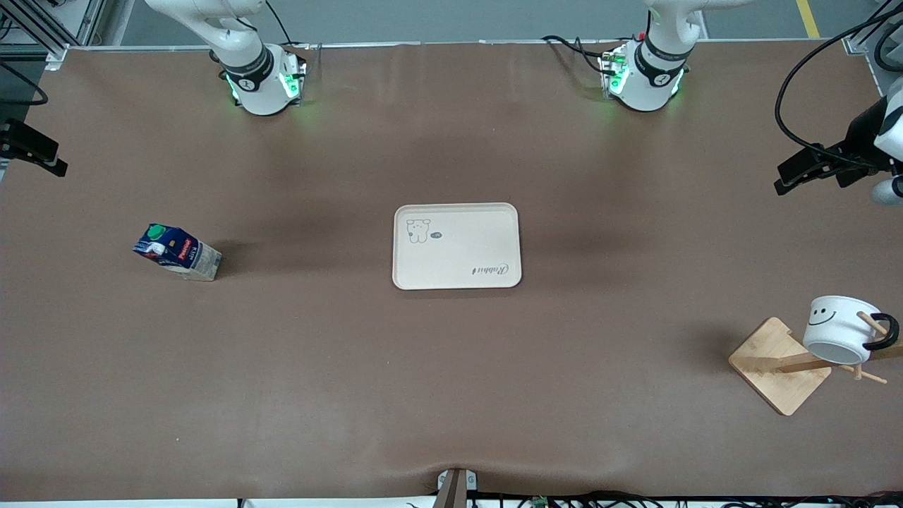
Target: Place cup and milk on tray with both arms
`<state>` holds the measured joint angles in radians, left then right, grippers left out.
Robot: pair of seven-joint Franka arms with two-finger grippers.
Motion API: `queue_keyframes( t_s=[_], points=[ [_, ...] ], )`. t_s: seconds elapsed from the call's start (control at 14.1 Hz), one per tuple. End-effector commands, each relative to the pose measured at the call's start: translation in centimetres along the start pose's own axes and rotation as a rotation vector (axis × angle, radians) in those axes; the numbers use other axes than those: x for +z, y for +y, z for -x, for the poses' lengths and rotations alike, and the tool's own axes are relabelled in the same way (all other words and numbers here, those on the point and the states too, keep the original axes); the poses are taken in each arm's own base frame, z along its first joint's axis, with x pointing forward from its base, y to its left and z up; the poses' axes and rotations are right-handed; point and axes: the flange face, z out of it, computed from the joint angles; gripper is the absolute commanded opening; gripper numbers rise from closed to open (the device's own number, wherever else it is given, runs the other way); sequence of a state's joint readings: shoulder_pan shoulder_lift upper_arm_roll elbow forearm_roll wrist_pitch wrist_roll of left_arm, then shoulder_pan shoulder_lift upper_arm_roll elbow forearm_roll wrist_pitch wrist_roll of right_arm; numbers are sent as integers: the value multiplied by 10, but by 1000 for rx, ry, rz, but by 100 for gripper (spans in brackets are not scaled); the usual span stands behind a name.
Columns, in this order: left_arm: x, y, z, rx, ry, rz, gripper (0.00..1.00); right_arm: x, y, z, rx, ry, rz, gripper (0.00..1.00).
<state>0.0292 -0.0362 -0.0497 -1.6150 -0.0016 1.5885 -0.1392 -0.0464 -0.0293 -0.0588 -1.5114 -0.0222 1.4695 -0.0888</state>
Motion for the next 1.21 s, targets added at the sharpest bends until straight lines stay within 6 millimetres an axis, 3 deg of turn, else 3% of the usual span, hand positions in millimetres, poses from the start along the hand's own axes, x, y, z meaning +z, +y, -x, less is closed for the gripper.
queue_keyframes(
  t_s=[0.0,0.71,0.85,1.14],
  points=[
    [-8,2,-2,14,16,-15,100,-2,3,3,15,4,4,100],
    [-1,-27,-10,-45,3,-18,100,-1,3,1,7,9,6,100],
    [14,-32,-18,-53,-24,-19,100,-1,3,1,9,9,6,100],
    [23,-41,-23,-62,-41,-11,100,0,4,0,10,9,6,100]
  ],
)
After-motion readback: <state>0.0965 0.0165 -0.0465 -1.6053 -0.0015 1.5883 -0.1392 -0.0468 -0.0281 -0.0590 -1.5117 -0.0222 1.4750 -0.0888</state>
